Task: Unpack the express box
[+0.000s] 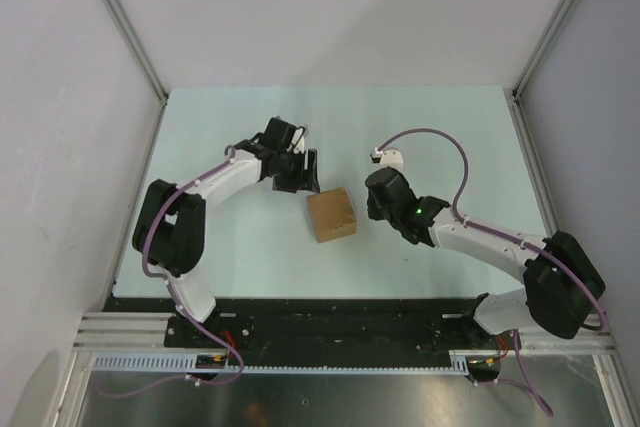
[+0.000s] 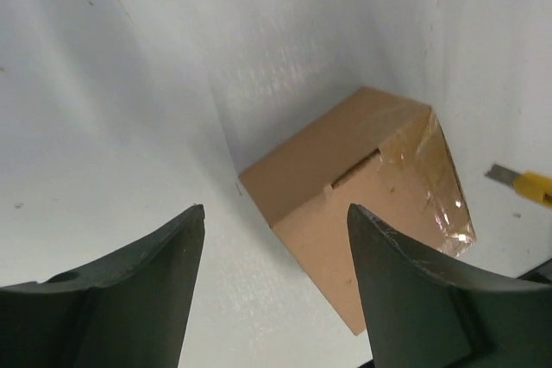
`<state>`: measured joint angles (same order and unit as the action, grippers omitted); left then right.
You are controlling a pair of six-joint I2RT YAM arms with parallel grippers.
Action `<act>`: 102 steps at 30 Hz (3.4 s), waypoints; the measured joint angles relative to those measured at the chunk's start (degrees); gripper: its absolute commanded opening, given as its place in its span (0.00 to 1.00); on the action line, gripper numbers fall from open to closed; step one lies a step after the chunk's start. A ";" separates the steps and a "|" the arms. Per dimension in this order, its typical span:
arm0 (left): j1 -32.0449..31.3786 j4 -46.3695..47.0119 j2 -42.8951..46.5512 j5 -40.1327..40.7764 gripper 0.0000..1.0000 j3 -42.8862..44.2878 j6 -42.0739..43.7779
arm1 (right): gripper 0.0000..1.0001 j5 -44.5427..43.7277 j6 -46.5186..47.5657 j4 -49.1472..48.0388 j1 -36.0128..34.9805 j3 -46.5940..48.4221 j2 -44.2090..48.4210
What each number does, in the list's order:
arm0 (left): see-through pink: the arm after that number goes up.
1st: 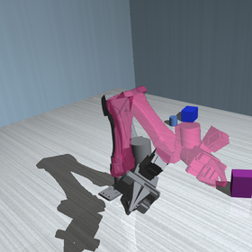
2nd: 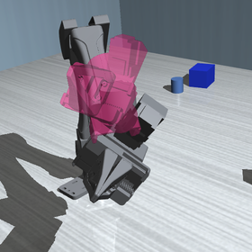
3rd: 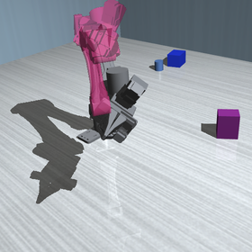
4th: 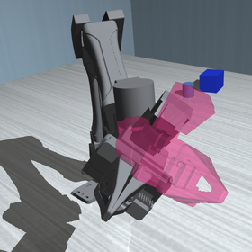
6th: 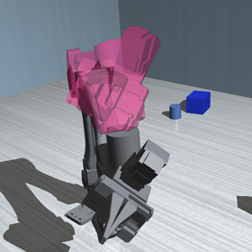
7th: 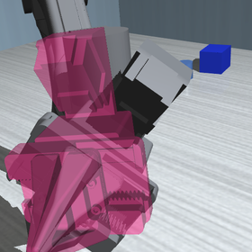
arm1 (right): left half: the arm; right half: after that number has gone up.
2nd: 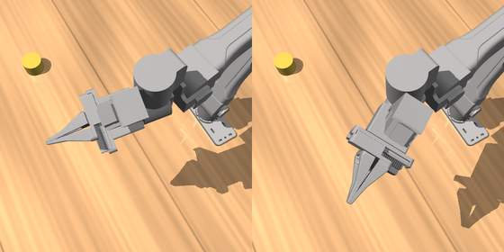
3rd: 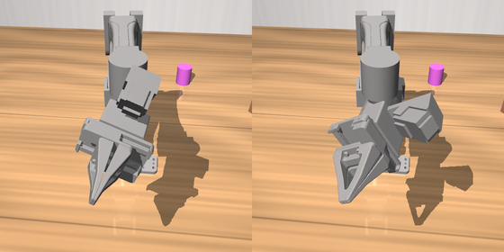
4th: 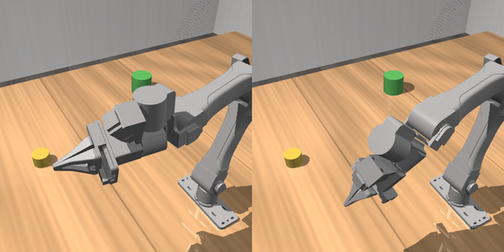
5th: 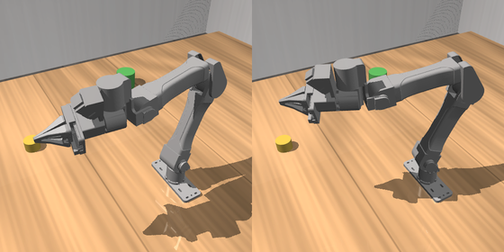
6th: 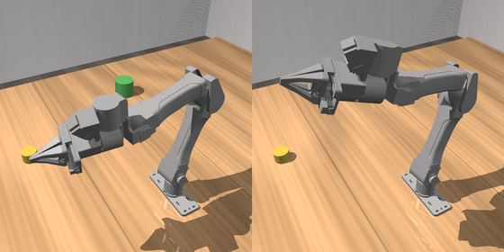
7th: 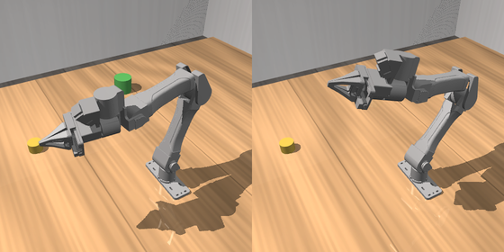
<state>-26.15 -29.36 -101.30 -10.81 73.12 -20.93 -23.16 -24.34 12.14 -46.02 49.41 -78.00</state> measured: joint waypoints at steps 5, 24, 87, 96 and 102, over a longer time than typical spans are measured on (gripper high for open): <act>-0.02 -0.04 2.45 -4.57 0.68 -4.76 0.50 | 0.00 2.36 0.02 -0.94 1.97 0.00 -1.66; -0.37 2.95 4.13 -10.08 0.26 -9.94 0.94 | 0.00 6.56 0.85 -3.67 3.02 0.00 -4.09; -4.79 16.17 11.69 -6.58 0.25 -21.99 -11.37 | 0.00 7.37 2.14 -4.70 0.00 0.00 -4.07; -4.74 18.93 13.62 -5.01 0.20 -24.44 -11.56 | 0.00 7.08 2.19 -4.70 0.00 0.00 -4.07; -3.65 19.89 15.72 -4.61 0.19 -26.71 -11.58 | 0.00 6.05 2.19 -4.70 0.00 0.00 -4.07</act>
<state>-29.80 -9.47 -85.58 -15.42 46.41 -32.51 -17.10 -22.15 7.44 -46.02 49.41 -82.06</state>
